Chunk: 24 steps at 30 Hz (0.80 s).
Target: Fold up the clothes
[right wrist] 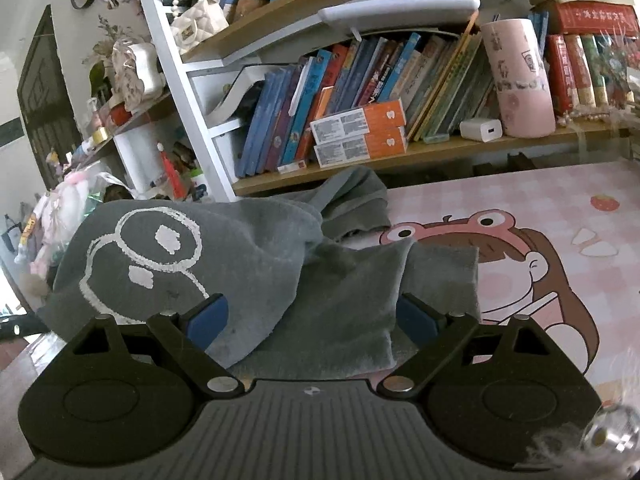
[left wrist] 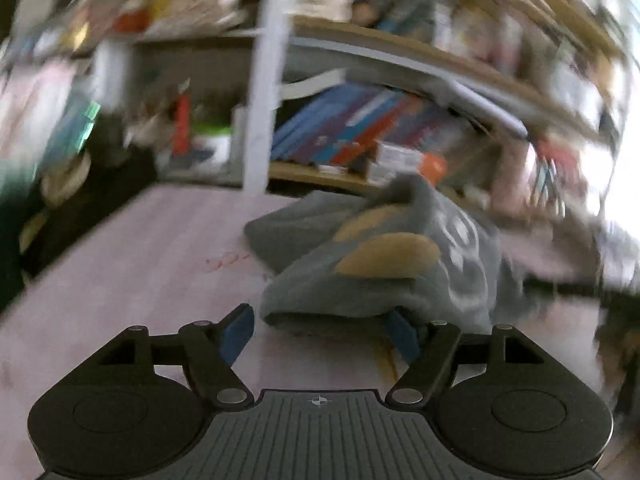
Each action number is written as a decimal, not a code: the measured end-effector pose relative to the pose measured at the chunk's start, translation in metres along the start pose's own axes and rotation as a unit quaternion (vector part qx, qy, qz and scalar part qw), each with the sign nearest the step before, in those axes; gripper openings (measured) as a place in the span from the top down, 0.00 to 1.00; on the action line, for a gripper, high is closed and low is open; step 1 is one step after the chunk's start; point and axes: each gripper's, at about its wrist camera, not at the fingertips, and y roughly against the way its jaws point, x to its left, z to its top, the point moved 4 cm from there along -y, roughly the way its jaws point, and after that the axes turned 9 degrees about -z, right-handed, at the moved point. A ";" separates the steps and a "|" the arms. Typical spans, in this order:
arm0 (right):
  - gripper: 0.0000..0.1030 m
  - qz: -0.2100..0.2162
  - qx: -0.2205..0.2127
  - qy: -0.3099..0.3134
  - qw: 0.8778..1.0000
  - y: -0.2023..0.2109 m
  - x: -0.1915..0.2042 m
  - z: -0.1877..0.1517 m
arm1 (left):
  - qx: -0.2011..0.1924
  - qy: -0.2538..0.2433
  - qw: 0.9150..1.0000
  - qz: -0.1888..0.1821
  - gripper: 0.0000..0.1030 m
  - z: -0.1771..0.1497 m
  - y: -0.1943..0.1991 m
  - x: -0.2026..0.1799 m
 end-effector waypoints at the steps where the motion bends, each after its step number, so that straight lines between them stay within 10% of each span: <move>1: 0.11 -0.001 -0.001 0.000 1.000 0.000 0.000 0.000 | 0.001 0.051 0.998 -0.027 0.28 -0.002 -0.004 0.008; 3: 0.11 -0.004 -0.003 0.000 1.000 0.001 -0.001 0.000 | 0.005 0.156 0.984 -0.081 0.28 -0.005 -0.011 0.024; 7: 0.11 -0.010 -0.007 -0.006 1.000 0.001 -0.004 0.001 | 0.021 0.383 0.904 -0.190 0.28 -0.034 -0.029 0.047; 10: 0.11 -0.012 -0.007 -0.010 1.000 0.001 -0.006 0.002 | 0.022 0.427 0.881 -0.200 0.28 -0.046 -0.032 0.049; 17: 0.11 -0.014 -0.005 -0.004 1.000 0.000 -0.004 0.001 | 0.003 0.429 0.887 -0.173 0.28 -0.046 -0.012 0.055; 24: 0.11 -0.016 -0.010 -0.002 1.000 0.000 -0.004 0.001 | -0.034 0.481 0.861 -0.159 0.31 -0.052 -0.026 0.075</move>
